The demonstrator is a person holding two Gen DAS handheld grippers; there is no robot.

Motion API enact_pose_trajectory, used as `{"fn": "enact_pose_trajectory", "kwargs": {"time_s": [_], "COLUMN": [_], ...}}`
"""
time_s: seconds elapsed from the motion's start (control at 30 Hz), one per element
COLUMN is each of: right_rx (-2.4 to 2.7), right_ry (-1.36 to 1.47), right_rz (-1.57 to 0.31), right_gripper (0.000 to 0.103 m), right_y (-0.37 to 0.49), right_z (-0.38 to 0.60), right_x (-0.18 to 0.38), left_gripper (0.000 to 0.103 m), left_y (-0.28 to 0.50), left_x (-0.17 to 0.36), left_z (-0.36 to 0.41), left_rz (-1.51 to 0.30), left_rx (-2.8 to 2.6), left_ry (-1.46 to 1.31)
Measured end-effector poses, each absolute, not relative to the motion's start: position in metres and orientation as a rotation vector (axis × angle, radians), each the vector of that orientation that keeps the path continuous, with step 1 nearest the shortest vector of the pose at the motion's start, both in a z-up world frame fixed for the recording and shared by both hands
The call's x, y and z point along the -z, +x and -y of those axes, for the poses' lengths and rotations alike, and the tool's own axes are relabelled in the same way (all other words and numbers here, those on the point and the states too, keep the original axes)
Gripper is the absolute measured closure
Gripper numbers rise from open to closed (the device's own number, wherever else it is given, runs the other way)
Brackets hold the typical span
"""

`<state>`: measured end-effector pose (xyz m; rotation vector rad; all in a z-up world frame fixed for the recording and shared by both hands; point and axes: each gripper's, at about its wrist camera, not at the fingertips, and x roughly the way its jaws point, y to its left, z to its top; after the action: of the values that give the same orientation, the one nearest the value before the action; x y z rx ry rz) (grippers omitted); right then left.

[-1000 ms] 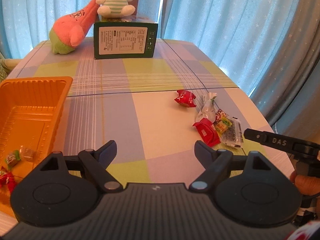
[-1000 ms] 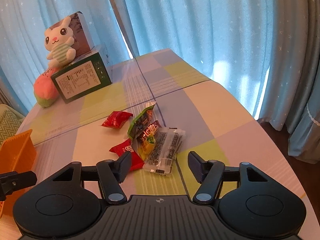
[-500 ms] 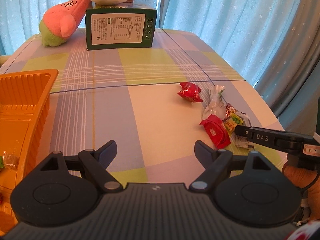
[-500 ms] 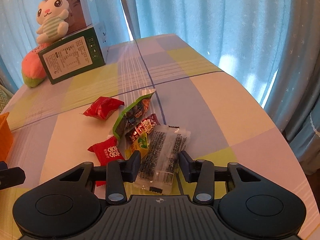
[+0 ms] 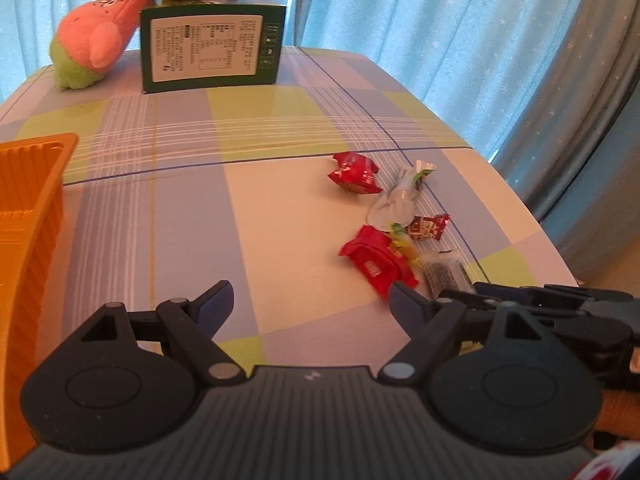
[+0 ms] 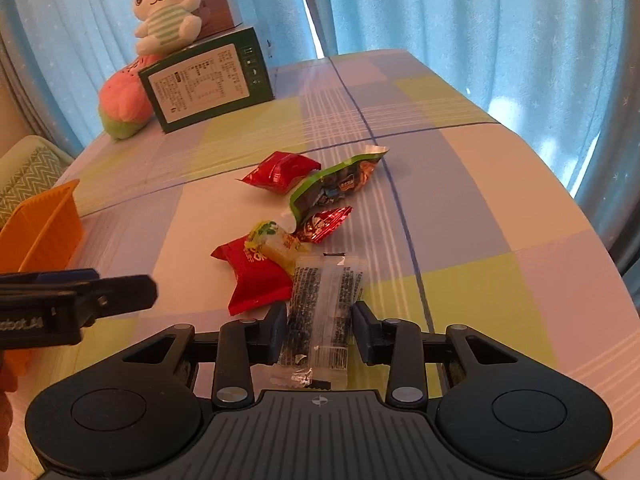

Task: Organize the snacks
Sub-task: 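Grasp the large red candy packet with the left tool, then drop the red packet into the tray with left tool while right carries stick packet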

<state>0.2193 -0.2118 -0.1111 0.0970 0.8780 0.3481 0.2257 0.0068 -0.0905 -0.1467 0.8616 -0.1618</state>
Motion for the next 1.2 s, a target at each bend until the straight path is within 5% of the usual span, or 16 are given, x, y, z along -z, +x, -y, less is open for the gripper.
{"fn": "enact_pose_trajectory", "kwargs": {"time_s": [0.3,0.43,0.57,0.77,0.83,1.03,1.1,1.2], "right_rx": [-0.231,-0.198,-0.190,-0.218,-0.225,-0.238,-0.231,-0.226], "right_ry": [0.148,0.159,0.178,0.130,0.106,0.021,0.009,0.019], "right_rz": [-0.869,-0.873,-0.876,-0.875,-0.874,-0.864,-0.861,-0.863], "right_gripper": [0.066,0.049,0.046,0.046,0.046,0.046,0.062,0.064], "right_y": [0.227,0.227,0.228,0.230,0.232,0.233,0.232,0.232], "right_z": [0.245,0.255,0.260,0.249,0.246,0.233,0.231,0.231], "right_x": [0.115,0.116,0.117,0.120,0.121,0.124,0.124,0.124], "left_gripper": [0.036,0.047,0.047,0.060,0.076,0.079,0.079,0.080], "left_y": [0.253,0.267,0.276,0.276,0.270,0.252,0.246,0.239], "left_x": [0.105,0.116,0.126,0.128,0.127,0.124,0.123,0.121], "left_z": [0.031,0.049,0.054,0.052,0.047,0.031,0.027,0.019], "left_rz": [-0.857,-0.858,-0.858,-0.848,-0.849,-0.851,-0.852,-0.857], "left_rx": [0.248,0.262,0.253,0.267,0.271,0.268,0.261,0.246], "left_ry": [-0.147,-0.085,-0.057,0.014,0.025,0.057,0.059,0.040]}}
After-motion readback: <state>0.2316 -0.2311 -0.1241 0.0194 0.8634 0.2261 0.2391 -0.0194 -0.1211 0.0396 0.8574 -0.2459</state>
